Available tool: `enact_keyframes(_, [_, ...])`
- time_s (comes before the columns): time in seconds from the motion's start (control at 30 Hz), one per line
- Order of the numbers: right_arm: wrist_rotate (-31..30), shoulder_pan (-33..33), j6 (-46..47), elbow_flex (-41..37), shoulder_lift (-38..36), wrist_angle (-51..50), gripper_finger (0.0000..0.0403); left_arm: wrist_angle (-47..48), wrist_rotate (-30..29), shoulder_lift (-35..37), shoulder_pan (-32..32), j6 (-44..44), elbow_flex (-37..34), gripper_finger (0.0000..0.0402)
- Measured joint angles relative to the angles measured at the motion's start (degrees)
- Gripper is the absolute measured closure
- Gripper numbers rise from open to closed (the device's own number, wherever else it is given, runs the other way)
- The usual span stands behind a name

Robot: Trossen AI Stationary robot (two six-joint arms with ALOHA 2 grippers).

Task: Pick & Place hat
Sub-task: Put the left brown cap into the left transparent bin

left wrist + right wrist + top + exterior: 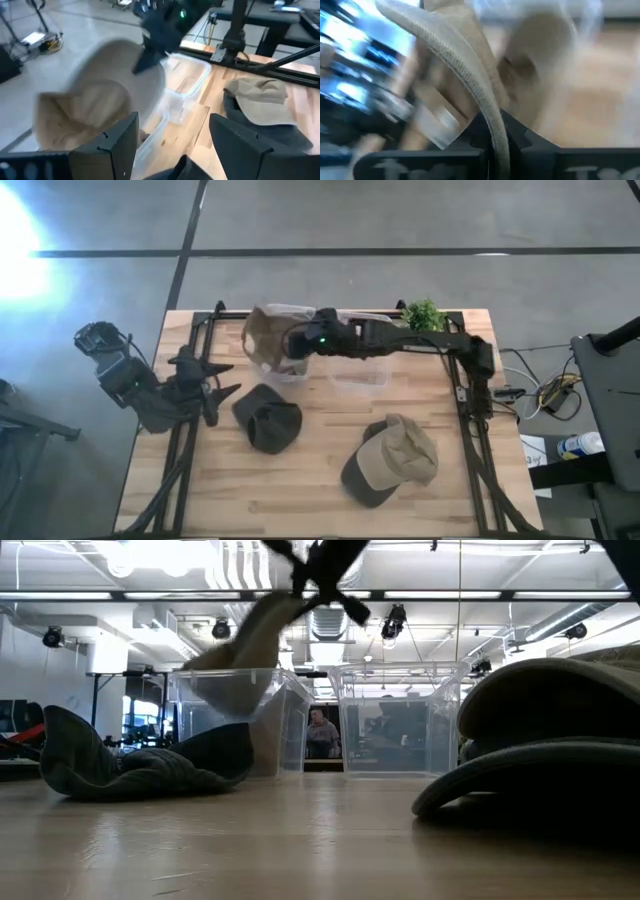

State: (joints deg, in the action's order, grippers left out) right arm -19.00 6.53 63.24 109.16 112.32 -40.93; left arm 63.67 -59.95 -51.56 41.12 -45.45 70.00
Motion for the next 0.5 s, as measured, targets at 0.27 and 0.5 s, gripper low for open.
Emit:
enact_keyframes(0.27, [8.87, -0.35, 6.64, -0.01, 4.02, -12.86, 0.0362, 11.36, 3.48, -0.34, -0.02, -20.89, -0.02, 0.0165])
enact_keyframes(0.5, [13.62, 0.17, 11.92, 0.12, 3.68, -7.59, 0.0338, 11.19, 7.05, -1.25, -0.02, -25.42, -3.12, 0.0165])
